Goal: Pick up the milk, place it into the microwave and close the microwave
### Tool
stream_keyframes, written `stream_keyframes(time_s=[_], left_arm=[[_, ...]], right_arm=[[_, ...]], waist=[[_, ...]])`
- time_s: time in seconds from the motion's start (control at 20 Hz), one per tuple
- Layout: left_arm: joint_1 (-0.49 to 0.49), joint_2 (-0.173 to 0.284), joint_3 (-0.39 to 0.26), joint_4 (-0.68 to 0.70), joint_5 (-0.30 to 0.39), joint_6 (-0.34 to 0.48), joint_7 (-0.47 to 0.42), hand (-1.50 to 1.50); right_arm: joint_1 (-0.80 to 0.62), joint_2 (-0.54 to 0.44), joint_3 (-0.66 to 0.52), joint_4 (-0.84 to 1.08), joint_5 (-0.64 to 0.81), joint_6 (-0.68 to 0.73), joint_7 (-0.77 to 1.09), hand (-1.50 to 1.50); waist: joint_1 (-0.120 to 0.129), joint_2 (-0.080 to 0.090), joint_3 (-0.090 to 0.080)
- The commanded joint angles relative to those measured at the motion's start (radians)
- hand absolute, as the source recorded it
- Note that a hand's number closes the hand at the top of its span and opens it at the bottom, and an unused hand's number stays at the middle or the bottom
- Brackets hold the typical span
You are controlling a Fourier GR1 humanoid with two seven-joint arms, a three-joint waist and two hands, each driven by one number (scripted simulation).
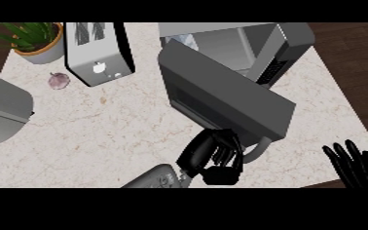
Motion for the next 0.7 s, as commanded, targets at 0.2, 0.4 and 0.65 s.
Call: stream_keyframes(time_s=[0.2, 0.4, 0.65], left_arm=[[-0.158, -0.021, 0.024, 0.047, 0.139, 0.139, -0.035, 1.50], [-0.258, -0.021, 0.056, 0.099, 0.202, 0.163, -0.028, 1.50], [-0.308, -0.021, 0.075, 0.177, 0.271, 0.180, -0.065, 1.50]], right_arm=[[0.014, -0.039, -0.014, -0.103, -0.071, -0.005, 0.078, -1.50], [0.026, -0.029, 0.012, -0.123, -0.088, -0.017, 0.114, -1.50], [0.010, -0.034, 0.011, -0.170, -0.111, -0.050, 0.157, -1.50]], waist=[[-0.043, 0.011, -0.001], [-0.051, 0.017, 0.001], [-0.068, 0.029, 0.000]])
